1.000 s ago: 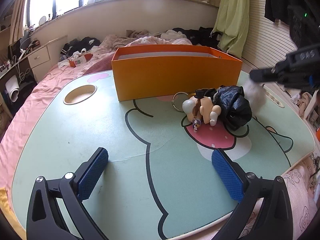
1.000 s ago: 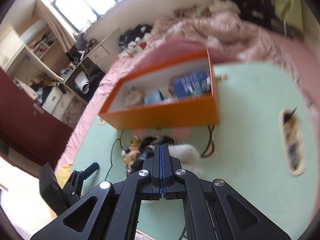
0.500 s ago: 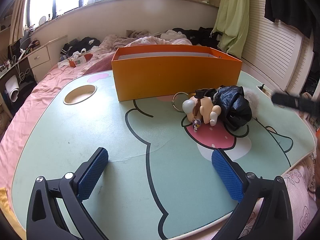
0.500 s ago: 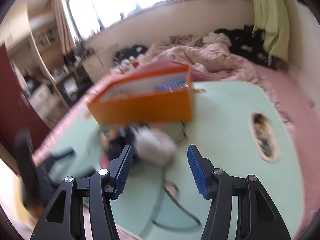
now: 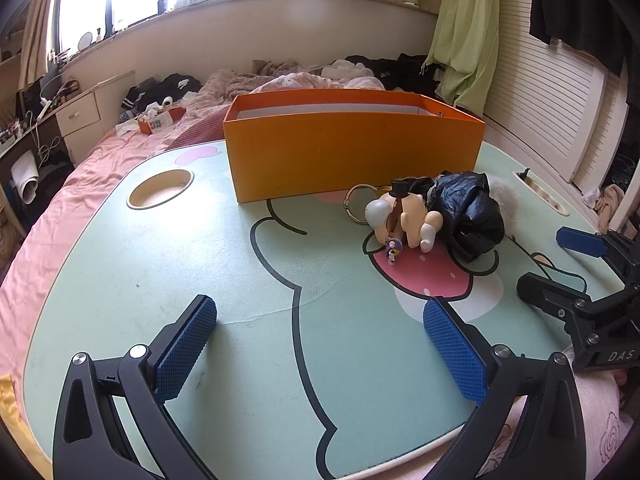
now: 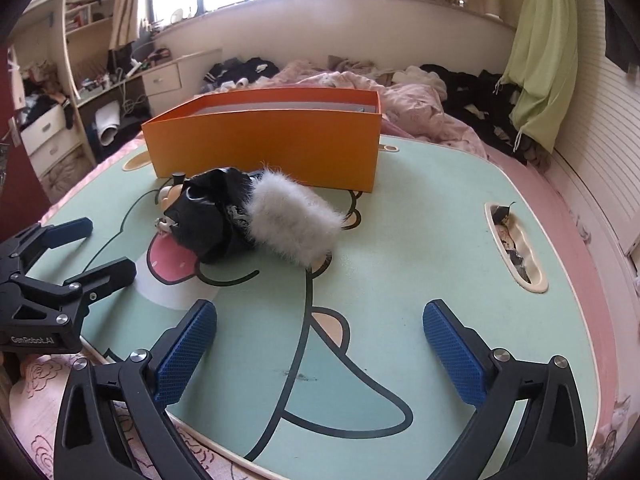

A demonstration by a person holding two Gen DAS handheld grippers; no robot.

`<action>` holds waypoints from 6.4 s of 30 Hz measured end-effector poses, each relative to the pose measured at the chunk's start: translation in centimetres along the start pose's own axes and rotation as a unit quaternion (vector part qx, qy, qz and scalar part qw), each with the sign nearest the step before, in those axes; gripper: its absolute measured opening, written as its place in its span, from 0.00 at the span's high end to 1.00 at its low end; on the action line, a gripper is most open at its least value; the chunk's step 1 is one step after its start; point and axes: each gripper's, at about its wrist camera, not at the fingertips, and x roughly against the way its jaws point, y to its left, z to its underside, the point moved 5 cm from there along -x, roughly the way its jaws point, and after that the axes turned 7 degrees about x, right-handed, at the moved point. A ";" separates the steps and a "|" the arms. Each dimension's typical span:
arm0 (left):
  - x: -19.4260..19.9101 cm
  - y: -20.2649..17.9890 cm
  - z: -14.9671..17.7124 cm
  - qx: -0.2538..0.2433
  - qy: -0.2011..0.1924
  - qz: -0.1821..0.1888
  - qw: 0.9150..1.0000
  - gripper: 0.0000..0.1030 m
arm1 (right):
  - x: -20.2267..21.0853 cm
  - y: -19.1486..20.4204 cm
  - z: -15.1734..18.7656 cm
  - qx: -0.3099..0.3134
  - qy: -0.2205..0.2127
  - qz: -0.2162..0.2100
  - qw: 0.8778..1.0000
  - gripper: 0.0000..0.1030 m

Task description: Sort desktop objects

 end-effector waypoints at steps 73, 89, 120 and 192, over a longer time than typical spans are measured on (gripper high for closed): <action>0.5 0.9 -4.0 0.042 0.019 0.057 0.997 0.19 | 0.1 -0.2 -0.4 -0.001 -0.007 -0.001 1.000 0.00; -1.5 2.0 0.0 0.016 0.000 -0.018 1.000 0.12 | 0.0 -0.3 -0.7 0.005 0.000 -0.001 1.000 0.00; -0.8 1.2 0.2 0.010 -0.018 -0.008 1.000 0.00 | -19.2 7.3 -20.2 -0.062 0.250 -0.152 0.954 0.62; -4.3 -3.9 -15.3 0.071 0.134 0.176 0.973 0.40 | -0.3 0.1 0.0 -0.002 0.004 -0.001 1.000 0.00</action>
